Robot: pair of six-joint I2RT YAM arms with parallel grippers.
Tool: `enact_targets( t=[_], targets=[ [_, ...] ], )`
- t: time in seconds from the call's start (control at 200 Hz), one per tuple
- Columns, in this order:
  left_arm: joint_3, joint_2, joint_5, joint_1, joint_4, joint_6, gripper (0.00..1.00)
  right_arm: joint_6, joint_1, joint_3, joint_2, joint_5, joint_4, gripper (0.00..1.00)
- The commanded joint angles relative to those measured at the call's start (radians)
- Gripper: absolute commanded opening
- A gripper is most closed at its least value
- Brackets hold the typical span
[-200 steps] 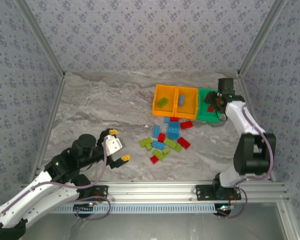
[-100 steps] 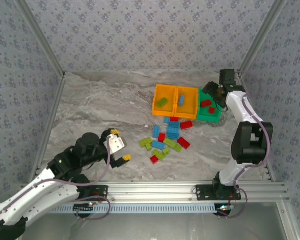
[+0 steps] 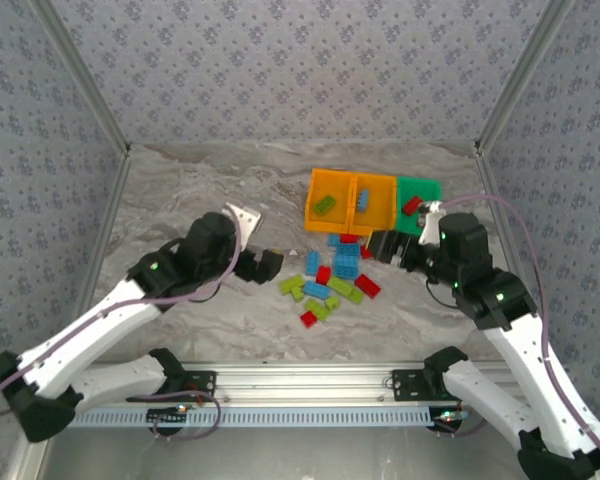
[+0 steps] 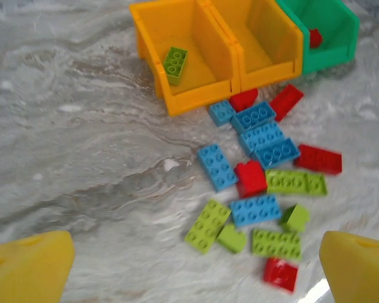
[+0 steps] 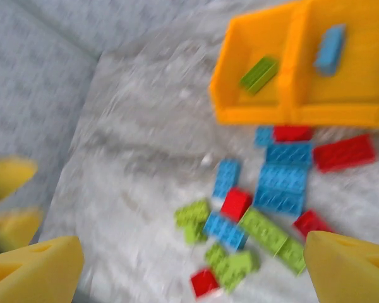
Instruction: Sort the legos into containers by color
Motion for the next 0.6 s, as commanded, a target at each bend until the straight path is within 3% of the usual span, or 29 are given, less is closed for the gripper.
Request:
enact_targets(
  t=[0.0,0.145,0.325,0.595],
  targets=[
    [0.004,0.170,0.010,0.003,0.067,-0.307,0.97,-0.046,0.091,0.010,0.039,-0.112,-0.176,0.94],
    [0.102,0.424,0.008,0.007,0.145,-0.405,0.95,-0.031,0.210,0.022,0.041,-0.039,-0.212,0.96],
    [0.338,0.734,0.026,0.004,0.051,-0.404,0.95,0.000,0.232,-0.012,0.039,0.029,-0.208,0.97],
    [0.451,0.948,0.050,0.005,0.022,-0.404,0.88,0.016,0.232,-0.030,0.038,0.072,-0.206,0.97]
  ],
)
